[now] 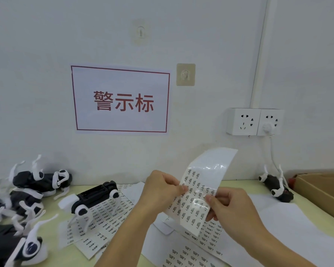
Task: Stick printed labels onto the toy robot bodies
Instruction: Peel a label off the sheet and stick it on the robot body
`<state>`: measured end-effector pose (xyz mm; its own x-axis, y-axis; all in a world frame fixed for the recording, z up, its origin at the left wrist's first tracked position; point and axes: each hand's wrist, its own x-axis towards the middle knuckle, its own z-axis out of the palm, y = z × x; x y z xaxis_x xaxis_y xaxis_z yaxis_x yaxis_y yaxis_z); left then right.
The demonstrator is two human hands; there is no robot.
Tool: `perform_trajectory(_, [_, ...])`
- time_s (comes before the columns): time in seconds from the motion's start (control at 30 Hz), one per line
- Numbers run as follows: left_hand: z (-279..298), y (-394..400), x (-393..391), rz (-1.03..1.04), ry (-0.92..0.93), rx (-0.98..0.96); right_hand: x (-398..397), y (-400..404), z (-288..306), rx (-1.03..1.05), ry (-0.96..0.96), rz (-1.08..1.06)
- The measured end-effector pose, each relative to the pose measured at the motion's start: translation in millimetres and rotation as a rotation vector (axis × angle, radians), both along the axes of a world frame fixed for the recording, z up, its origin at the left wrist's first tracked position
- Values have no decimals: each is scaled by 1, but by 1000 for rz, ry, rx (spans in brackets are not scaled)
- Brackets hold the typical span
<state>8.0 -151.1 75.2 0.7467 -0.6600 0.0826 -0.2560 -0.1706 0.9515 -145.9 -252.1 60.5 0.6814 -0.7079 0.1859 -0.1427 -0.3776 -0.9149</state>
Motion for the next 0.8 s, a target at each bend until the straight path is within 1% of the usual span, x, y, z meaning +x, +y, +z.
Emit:
perform_trajectory(0.07, [0, 5, 7, -128, 156, -68, 4, -3, 1, 41, -37, -27])
perform_trajectory(0.1, [-1, 8, 8, -219, 222, -65, 5, -6, 2, 61, -55, -39])
perform_trajectory(0.17, [-3, 10, 7, -392, 263, 17, 9, -11, 4, 85, -81, -55])
perform_trajectory(0.23, [-7, 8, 4, -459, 250, 62, 13, -17, 6, 74, -72, -70])
perform_trajectory(0.4, [-13, 2, 1, -332, 222, 78, 22, -23, 5, -19, 13, -109])
perform_trajectory(0.53, [-14, 7, 4, -340, 252, 143, 30, -22, -2, -66, 49, -114])
perform_trajectory(0.67, [-14, 10, 10, -364, 375, 111, 33, -26, -3, -120, 78, -81])
perform_trajectory(0.8, [-20, 5, 10, -266, 447, 138, 37, -30, -3, -215, 117, -74])
